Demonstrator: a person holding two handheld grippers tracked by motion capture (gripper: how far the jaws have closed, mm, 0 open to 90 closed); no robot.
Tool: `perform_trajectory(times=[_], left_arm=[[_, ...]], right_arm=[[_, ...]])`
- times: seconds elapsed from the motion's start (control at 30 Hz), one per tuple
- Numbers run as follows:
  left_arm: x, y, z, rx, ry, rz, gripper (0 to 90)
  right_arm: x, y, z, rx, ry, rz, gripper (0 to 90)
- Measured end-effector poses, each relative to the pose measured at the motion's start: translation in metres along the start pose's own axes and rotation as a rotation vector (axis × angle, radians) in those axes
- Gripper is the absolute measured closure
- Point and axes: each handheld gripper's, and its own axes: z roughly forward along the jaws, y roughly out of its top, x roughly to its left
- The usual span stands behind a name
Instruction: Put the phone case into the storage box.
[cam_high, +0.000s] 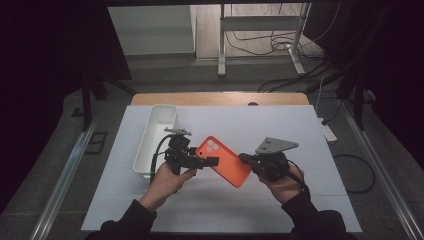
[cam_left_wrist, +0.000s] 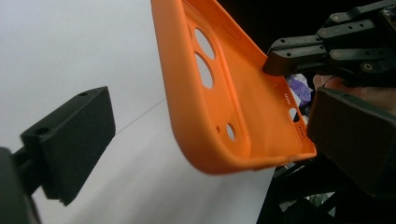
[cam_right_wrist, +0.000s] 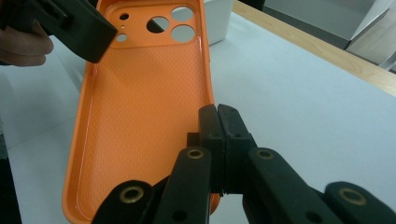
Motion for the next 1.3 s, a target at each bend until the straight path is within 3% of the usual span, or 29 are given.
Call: perform_trajectory(times=[0.17, 0.5, 0.9, 1.13, 1.3], left_arm=[[0.002, -0.001, 0.002, -0.001, -0.030, -0.052, 10.3], [0.007, -0.004, 0.002, -0.008, -0.124, -0.139, 39.8], [0.012, -0.007, 0.004, -0.004, -0.168, -0.190, 66.1], [0.016, -0.009, 0.003, -0.031, -0.244, -0.231, 79.9], [0.017, -0.010, 0.003, -0.040, -0.257, -0.236, 83.5]], right_arm=[[0.003, 0.000, 0.001, -0.003, 0.000, -0.008, 88.8], [0.006, 0.000, 0.003, -0.001, -0.009, -0.030, 88.8], [0.008, 0.000, 0.005, -0.005, -0.011, -0.045, 88.8], [0.008, -0.002, 0.007, 0.002, -0.011, -0.048, 88.6], [0.009, -0.002, 0.009, 0.007, -0.012, -0.052, 87.8]])
